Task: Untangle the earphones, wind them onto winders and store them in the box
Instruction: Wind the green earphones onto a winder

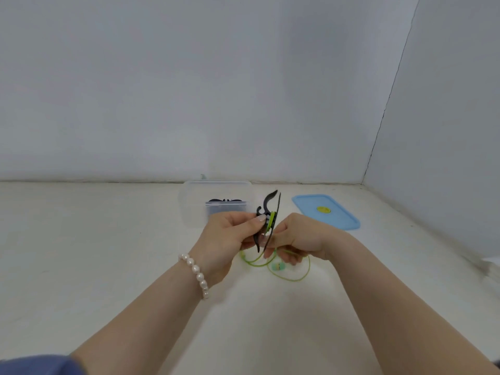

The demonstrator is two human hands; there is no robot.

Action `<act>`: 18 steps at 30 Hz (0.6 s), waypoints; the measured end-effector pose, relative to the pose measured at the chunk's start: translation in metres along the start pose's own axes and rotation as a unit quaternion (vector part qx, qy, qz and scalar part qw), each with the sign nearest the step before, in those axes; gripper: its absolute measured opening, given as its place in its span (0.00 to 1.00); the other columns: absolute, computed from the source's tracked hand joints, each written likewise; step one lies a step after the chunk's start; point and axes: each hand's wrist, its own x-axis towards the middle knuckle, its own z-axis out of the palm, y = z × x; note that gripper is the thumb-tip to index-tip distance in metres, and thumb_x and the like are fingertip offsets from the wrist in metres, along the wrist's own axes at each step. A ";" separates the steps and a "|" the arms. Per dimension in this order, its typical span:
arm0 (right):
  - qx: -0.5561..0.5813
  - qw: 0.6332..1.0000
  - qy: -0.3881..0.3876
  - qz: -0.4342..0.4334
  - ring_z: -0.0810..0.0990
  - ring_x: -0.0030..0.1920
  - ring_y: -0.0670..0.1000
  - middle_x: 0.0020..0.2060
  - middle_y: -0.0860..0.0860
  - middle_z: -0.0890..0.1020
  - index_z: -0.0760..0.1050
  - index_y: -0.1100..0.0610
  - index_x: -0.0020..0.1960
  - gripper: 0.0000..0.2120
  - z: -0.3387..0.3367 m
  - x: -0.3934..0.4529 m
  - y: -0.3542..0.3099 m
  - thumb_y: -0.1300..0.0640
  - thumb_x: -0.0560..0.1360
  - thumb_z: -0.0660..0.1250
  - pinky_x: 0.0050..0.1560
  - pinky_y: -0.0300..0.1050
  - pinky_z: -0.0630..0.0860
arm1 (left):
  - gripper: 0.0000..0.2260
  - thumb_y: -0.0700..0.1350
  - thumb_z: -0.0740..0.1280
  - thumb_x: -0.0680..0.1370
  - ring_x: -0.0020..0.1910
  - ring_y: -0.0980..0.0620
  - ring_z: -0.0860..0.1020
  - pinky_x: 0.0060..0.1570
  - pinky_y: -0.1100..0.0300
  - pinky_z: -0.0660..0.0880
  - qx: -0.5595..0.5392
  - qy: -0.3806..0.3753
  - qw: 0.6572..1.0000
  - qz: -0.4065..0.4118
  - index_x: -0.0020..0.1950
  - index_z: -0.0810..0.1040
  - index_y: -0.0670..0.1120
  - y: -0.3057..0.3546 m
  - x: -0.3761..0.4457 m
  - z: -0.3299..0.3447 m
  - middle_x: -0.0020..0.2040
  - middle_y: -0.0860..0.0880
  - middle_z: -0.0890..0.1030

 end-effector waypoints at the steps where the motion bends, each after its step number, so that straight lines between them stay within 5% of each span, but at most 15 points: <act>1: -0.003 1.000 0.029 -0.004 0.69 0.23 0.48 0.20 0.49 0.74 0.82 0.56 0.33 0.11 -0.004 0.000 0.002 0.52 0.71 0.71 0.27 0.39 0.64 | 0.07 0.40 0.66 0.75 0.41 0.48 0.78 0.49 0.56 0.73 0.026 -0.006 1.000 0.000 0.44 0.83 0.41 0.000 -0.001 0.001 0.41 0.40 0.83; 7: -0.006 0.992 0.121 -0.021 0.65 0.25 0.49 0.21 0.50 0.72 0.79 0.54 0.25 0.12 -0.020 -0.001 0.004 0.59 0.66 0.74 0.27 0.39 0.61 | 0.05 0.38 0.68 0.74 0.38 0.51 0.77 0.46 0.61 0.73 0.137 -0.042 0.990 -0.014 0.43 0.83 0.44 -0.002 0.000 -0.002 0.43 0.40 0.81; 13: 0.010 0.985 0.172 -0.014 0.65 0.24 0.49 0.21 0.51 0.73 0.81 0.62 0.33 0.05 -0.028 0.000 0.007 0.62 0.66 0.73 0.26 0.39 0.62 | 0.04 0.41 0.70 0.73 0.36 0.51 0.75 0.43 0.59 0.71 0.261 -0.049 0.963 -0.035 0.42 0.84 0.40 -0.009 0.003 -0.009 0.37 0.42 0.81; 18: 0.100 0.981 0.166 -0.017 0.63 0.23 0.48 0.20 0.49 0.69 0.80 0.69 0.41 0.09 -0.037 -0.006 0.000 0.62 0.67 0.74 0.24 0.38 0.59 | 0.08 0.41 0.69 0.73 0.35 0.51 0.75 0.43 0.58 0.70 0.237 0.009 0.971 -0.018 0.43 0.83 0.36 -0.012 0.008 -0.012 0.39 0.37 0.81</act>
